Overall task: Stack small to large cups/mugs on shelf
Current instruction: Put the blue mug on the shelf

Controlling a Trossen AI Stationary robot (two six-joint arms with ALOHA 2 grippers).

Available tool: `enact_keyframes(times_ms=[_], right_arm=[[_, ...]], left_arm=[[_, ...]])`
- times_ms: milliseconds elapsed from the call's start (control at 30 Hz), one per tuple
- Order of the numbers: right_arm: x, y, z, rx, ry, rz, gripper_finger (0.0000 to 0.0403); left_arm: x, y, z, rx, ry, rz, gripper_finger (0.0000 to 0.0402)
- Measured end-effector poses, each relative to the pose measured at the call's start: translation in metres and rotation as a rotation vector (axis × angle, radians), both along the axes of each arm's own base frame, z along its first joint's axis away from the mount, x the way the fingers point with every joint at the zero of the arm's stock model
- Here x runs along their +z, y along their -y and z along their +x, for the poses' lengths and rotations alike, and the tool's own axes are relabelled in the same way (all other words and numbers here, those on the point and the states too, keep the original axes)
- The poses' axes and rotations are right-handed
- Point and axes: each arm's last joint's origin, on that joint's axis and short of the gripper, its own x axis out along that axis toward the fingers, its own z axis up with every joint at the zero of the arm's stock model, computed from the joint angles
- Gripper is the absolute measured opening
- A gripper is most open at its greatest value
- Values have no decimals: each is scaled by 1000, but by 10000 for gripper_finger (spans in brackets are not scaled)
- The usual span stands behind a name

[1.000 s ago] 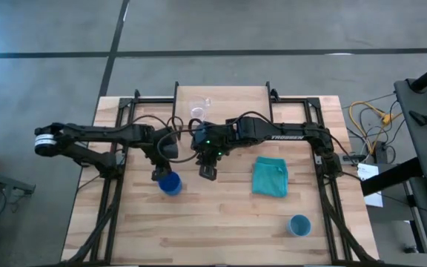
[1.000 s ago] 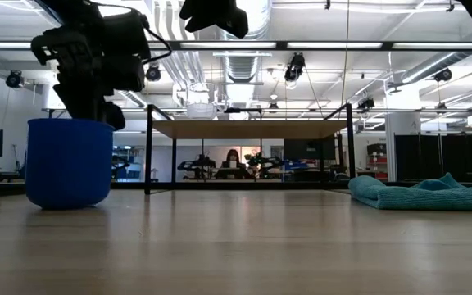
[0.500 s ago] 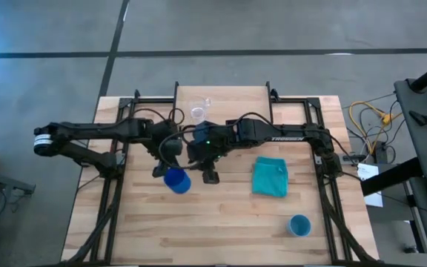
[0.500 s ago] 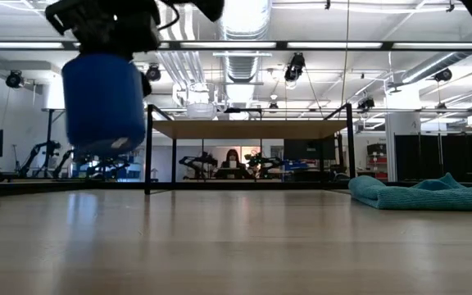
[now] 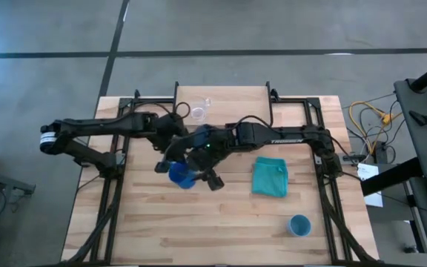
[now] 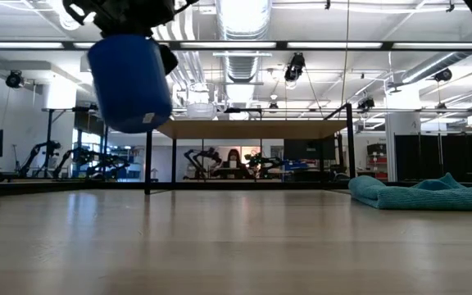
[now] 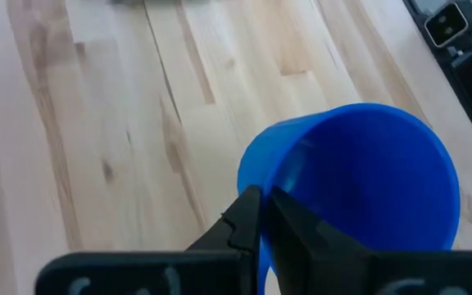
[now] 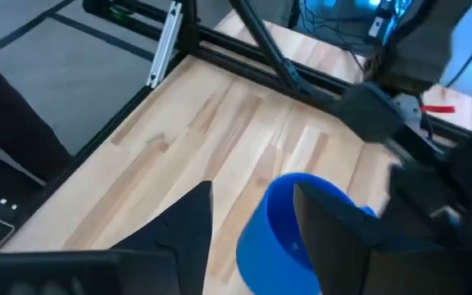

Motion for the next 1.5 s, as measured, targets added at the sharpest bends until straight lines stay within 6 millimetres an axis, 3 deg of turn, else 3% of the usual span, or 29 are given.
enact_keyframes(times_ms=[200,367,900,1500], right_arm=[[-24,-8,-1,7,-79,-24,171],[-30,-16,-3,-70,-96,-156,171],[-29,-17,-3,-86,-70,-230,171],[-23,-21,-2,-128,-47,-196,171]], left_arm=[[-2,-4,18,14,-115,-29,1],[-1,-6,28,82,-224,-52,1],[15,-8,30,154,-235,-25,1],[25,-6,26,202,-222,-63,1]])
